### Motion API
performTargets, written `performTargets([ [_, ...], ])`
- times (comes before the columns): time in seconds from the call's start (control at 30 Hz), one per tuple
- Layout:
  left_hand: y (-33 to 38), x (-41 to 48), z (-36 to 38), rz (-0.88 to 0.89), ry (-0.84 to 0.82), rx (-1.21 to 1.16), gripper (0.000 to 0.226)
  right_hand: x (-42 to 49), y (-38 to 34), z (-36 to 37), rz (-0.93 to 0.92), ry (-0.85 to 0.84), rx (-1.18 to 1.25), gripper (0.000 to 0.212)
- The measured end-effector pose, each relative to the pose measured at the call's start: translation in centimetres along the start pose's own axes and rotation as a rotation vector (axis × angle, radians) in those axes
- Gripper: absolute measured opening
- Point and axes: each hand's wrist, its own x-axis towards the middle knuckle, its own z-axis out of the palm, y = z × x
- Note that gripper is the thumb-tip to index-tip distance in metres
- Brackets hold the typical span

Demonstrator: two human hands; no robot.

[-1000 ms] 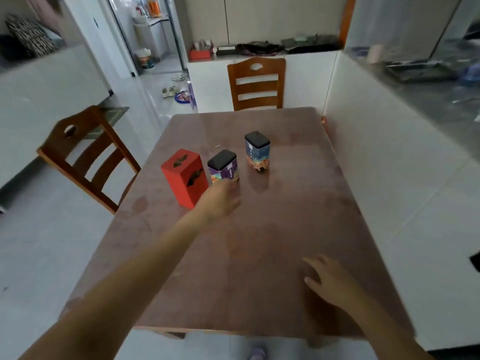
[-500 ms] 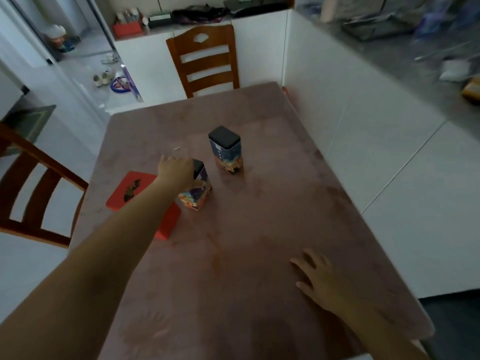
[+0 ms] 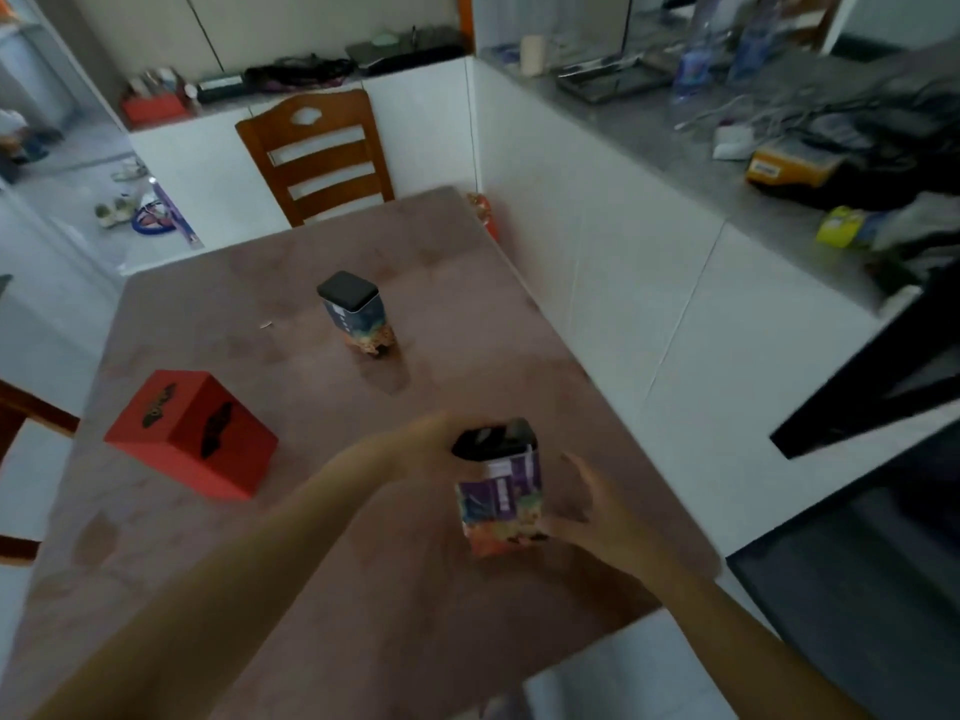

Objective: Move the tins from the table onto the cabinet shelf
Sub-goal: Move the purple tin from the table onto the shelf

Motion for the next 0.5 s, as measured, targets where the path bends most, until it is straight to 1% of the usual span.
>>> performTargets([
  [0.03, 2.2, 0.5, 1.9, 0.036, -0.034, -0.075, 0.043, -1.4, 0.0, -1.2, -0.020, 0.005, 0.174, 0.099],
  [0.07, 4.5, 0.9, 3.9, 0.069, -0.049, -0.154, 0.040, -3.1, 0.3, -2.5, -0.046, 0.027, 0.270, 0.091],
  [0.13, 9.1, 1.5, 7.8, 0.116, -0.029, -0.332, 0.038, -7.1, 2.0, -5.6, -0.063, 0.155, 0.297, 0.070],
  [0.2, 13.6, 2.2, 11.8, 0.101, 0.026, -0.560, 0.052, -11.9, 4.1, -8.9, -0.037, 0.325, 0.357, 0.059],
  [0.27, 19.2, 3.4, 16.0, 0.092, 0.006, -0.686, 0.074, -17.5, 6.6, -12.9, -0.024, 0.508, 0.447, 0.048],
  [0.3, 22.3, 4.2, 18.0, 0.109, -0.035, -0.650, 0.082, -20.4, 7.6, -14.9, -0.034, 0.578, 0.475, 0.045],
  [0.33, 25.4, 5.0, 19.9, 0.152, -0.074, -0.613, 0.082, -23.2, 8.5, -16.8, -0.057, 0.640, 0.497, 0.045],
  [0.4, 31.4, 6.3, 23.4, 0.254, -0.111, -0.585, 0.060, -28.8, 10.0, -20.7, -0.129, 0.760, 0.484, 0.050],
  [0.43, 34.3, 6.7, 24.7, 0.277, -0.111, -0.579, 0.054, -31.4, 10.4, -22.5, -0.162, 0.814, 0.449, 0.051],
  [0.5, 39.7, 7.7, 26.6, 0.321, -0.107, -0.583, 0.056, -36.3, 11.0, -26.2, -0.227, 0.898, 0.390, 0.047],
])
